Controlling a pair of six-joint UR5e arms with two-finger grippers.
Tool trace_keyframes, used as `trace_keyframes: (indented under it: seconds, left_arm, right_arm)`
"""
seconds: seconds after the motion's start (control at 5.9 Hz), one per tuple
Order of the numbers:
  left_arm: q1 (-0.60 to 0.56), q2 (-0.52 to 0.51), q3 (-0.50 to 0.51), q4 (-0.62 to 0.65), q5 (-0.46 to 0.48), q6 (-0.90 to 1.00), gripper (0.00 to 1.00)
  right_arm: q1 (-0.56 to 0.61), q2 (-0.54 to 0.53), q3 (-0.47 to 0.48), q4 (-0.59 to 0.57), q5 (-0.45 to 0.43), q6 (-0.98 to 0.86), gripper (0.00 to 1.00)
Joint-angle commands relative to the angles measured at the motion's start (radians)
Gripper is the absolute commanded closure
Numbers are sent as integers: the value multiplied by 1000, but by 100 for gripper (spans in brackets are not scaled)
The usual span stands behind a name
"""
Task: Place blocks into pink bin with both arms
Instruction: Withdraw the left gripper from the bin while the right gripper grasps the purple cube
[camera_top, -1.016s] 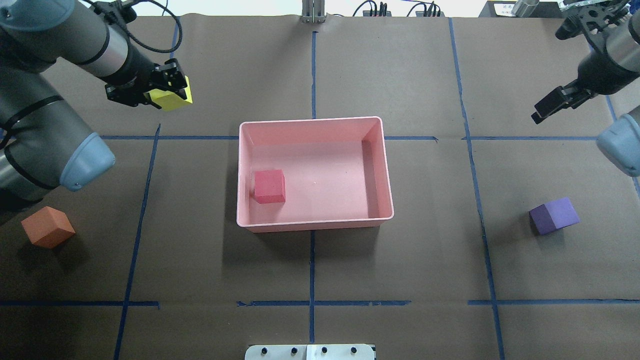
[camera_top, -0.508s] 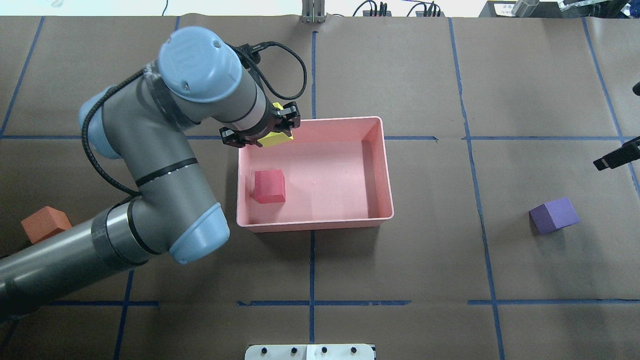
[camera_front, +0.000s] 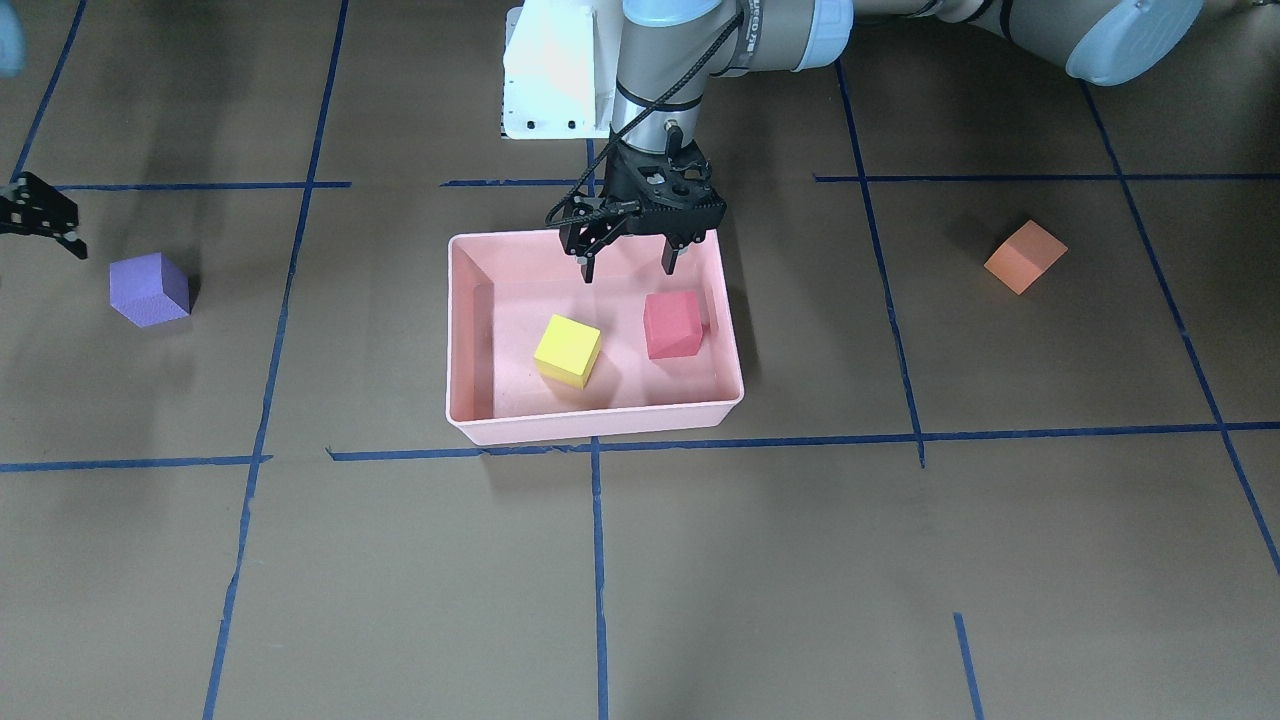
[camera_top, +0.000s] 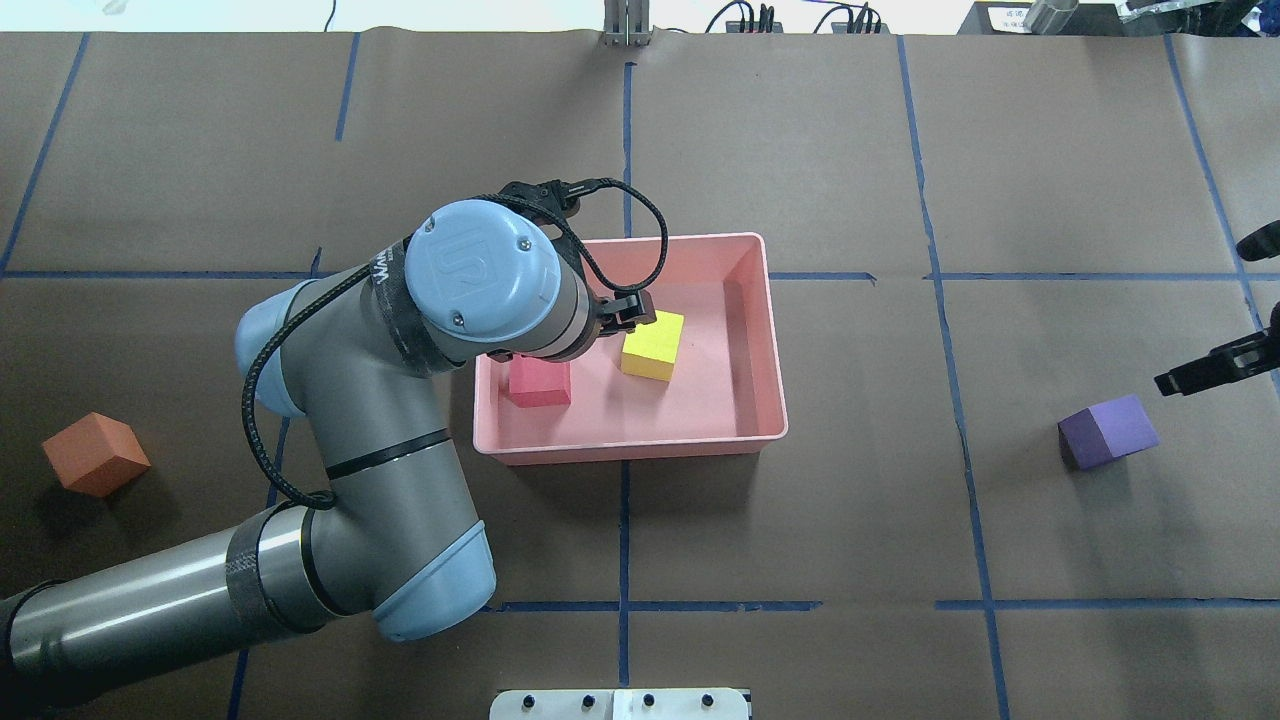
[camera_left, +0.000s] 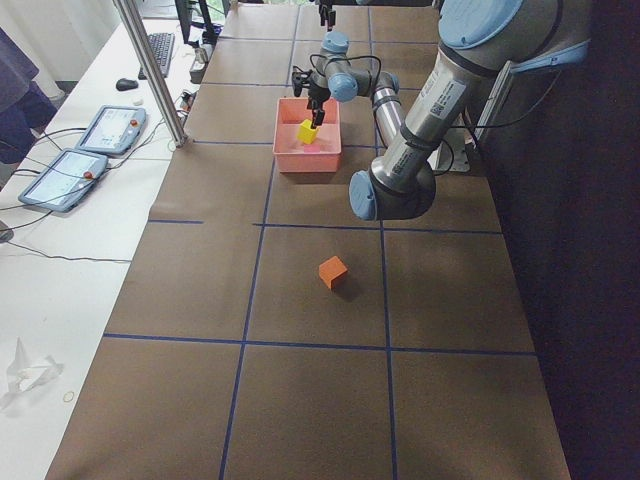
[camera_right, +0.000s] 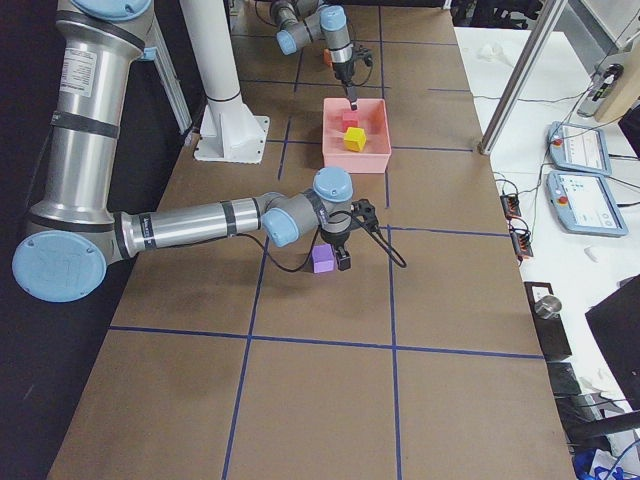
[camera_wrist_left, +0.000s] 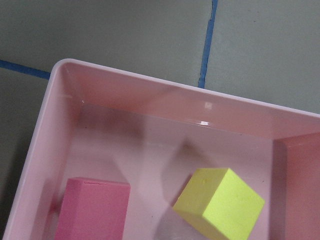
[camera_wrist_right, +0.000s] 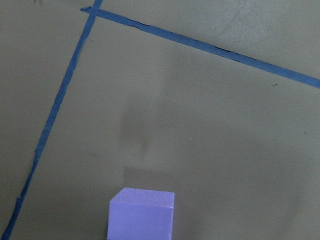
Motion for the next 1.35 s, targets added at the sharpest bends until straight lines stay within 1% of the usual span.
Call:
trace_keyframes:
  seconds: [0.0, 0.17, 0.51, 0.68, 0.85, 1.02, 1.19]
  left_arm:
    - [3, 3, -1, 0, 2, 0, 0]
    - [3, 3, -3, 0, 2, 1, 0]
    - [3, 12, -4, -1, 4, 0, 0]
    - [3, 15, -4, -2, 5, 1, 0]
    - [4, 17, -4, -2, 5, 1, 0]
    - [3, 17, -4, -2, 5, 3, 0]
    - [3, 20, -4, 0, -1, 20, 0]
  right_arm:
    - [-132, -1, -5, 73, -89, 151, 0]
    - [-153, -1, -14, 72, -94, 151, 0]
    - [-211, 7, -81, 72, -143, 144, 0]
    - [-226, 7, -106, 72, -146, 140, 0]
    - [-240, 13, -121, 72, -155, 140, 4]
    - [-240, 16, -120, 70, -150, 140, 58]
    - [-240, 16, -102, 70, -144, 142, 77]
